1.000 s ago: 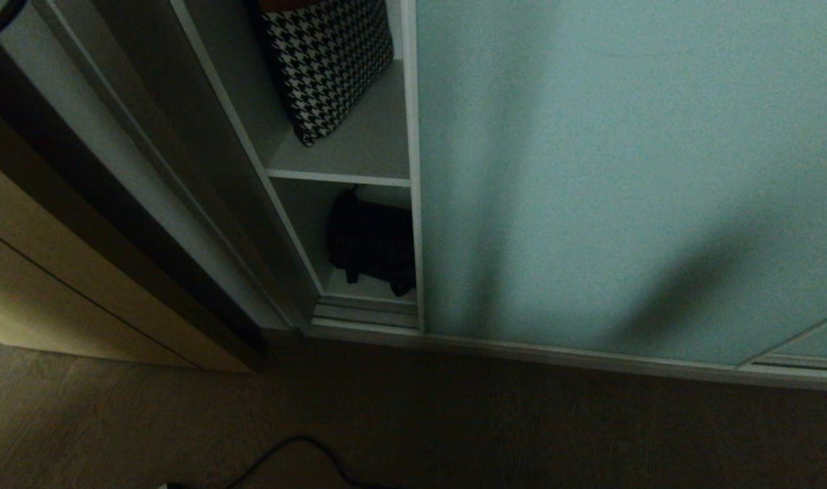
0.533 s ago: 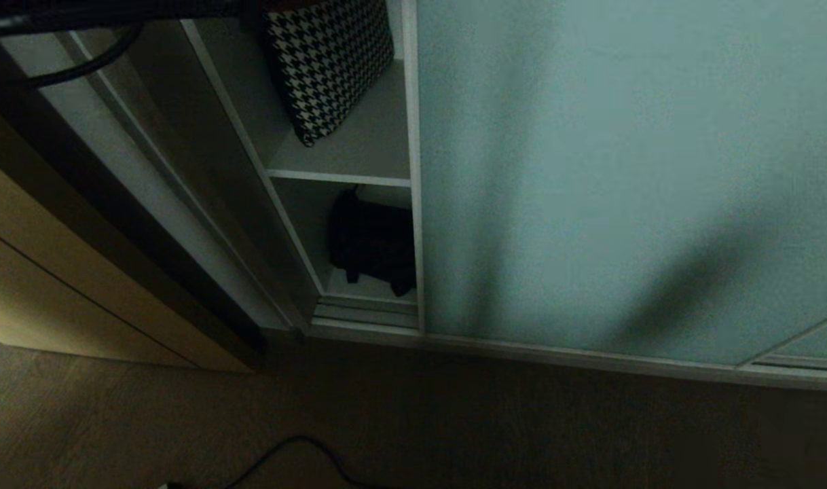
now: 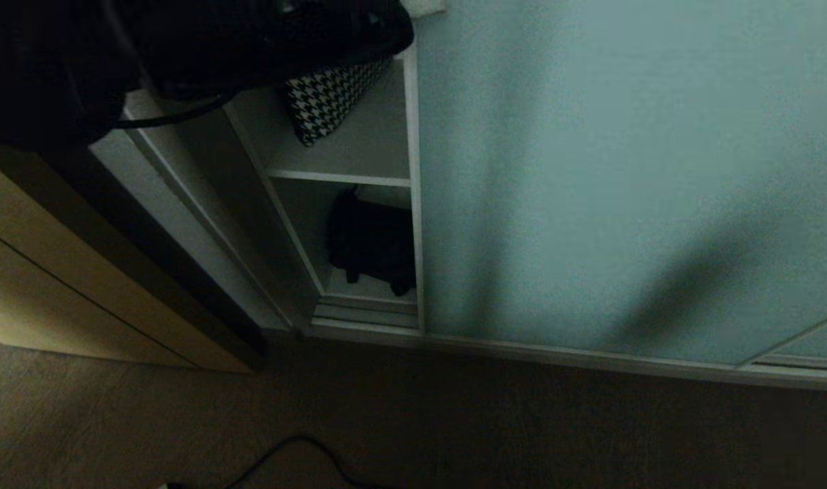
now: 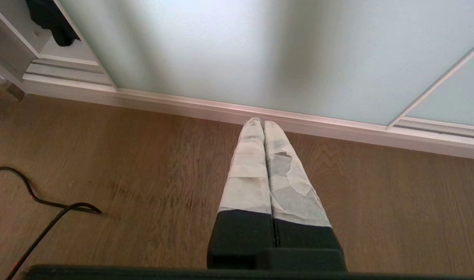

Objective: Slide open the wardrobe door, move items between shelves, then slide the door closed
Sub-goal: Close the door

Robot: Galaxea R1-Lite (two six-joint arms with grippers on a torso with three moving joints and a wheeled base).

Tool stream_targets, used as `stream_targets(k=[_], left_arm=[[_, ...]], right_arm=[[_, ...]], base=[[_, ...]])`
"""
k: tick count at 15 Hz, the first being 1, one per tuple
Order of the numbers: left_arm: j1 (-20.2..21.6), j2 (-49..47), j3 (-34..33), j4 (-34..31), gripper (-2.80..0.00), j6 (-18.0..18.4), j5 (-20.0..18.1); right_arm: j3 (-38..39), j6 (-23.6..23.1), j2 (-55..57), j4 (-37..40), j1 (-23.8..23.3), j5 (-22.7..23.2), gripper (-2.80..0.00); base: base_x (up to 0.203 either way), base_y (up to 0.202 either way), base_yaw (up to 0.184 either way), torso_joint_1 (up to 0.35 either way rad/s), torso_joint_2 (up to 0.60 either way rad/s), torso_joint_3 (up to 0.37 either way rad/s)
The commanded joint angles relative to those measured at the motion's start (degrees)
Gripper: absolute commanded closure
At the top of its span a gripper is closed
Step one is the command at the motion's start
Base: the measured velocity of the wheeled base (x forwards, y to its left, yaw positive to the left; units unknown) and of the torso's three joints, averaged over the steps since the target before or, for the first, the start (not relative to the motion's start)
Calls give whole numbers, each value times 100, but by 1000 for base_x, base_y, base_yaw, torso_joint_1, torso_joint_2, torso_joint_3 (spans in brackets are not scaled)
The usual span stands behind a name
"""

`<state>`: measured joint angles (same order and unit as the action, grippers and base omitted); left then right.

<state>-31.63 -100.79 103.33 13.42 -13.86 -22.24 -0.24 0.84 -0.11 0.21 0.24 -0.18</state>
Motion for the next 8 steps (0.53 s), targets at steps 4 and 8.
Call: stream_targets(k=[4, 8], left_arm=[[8, -383, -24, 129, 0, 6, 94], [17, -607, 7, 476, 0, -3, 126]], right_arm=[[3, -1, 5, -3, 2, 1, 0], [-2, 2, 6, -3, 2, 0, 0]], base=[[0, 0, 0, 0, 0, 0], [0, 0, 0, 0, 0, 0]])
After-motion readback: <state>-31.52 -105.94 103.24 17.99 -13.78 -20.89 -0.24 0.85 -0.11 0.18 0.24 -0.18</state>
